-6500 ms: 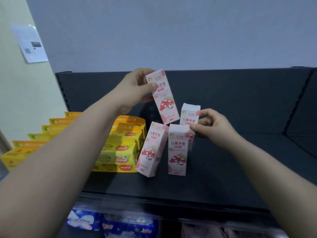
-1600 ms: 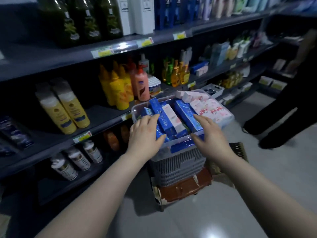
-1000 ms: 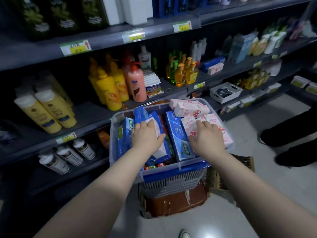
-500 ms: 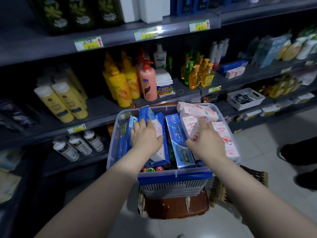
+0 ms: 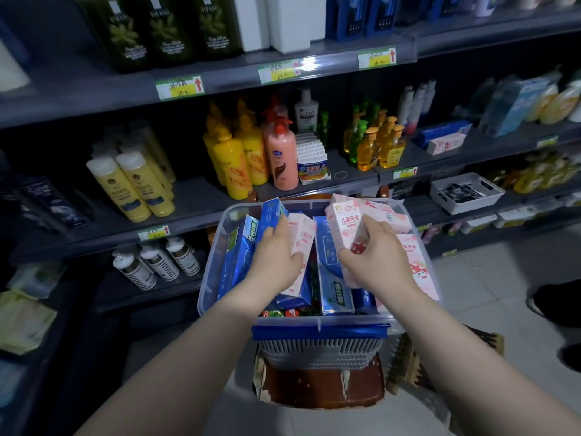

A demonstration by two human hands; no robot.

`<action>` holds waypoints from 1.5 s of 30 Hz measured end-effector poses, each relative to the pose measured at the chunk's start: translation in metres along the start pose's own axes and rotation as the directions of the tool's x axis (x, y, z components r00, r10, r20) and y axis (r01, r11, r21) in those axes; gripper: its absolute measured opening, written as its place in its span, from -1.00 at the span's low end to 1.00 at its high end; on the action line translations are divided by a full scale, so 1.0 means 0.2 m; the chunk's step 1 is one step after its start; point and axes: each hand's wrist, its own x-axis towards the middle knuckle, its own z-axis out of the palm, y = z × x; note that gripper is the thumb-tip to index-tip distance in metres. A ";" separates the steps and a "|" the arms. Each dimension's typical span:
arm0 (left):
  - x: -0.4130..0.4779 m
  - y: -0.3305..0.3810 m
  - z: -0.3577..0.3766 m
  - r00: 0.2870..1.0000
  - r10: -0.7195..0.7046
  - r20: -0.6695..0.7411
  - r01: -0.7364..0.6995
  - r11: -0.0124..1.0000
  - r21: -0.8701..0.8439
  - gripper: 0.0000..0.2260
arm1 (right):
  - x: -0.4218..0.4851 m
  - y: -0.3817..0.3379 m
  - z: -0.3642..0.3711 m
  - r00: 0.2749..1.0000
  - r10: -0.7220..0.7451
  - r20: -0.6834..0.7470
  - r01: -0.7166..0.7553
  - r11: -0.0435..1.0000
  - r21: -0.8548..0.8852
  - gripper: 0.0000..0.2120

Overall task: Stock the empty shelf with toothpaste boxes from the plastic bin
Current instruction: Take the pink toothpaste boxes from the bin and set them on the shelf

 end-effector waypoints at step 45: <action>-4.10 -1.87 -1.62 -0.030 -0.629 -0.777 0.154 0.765 -0.625 -0.73 | -3.28 -2.67 1.21 -0.123 -0.890 0.439 -0.014 0.444 0.896 -0.73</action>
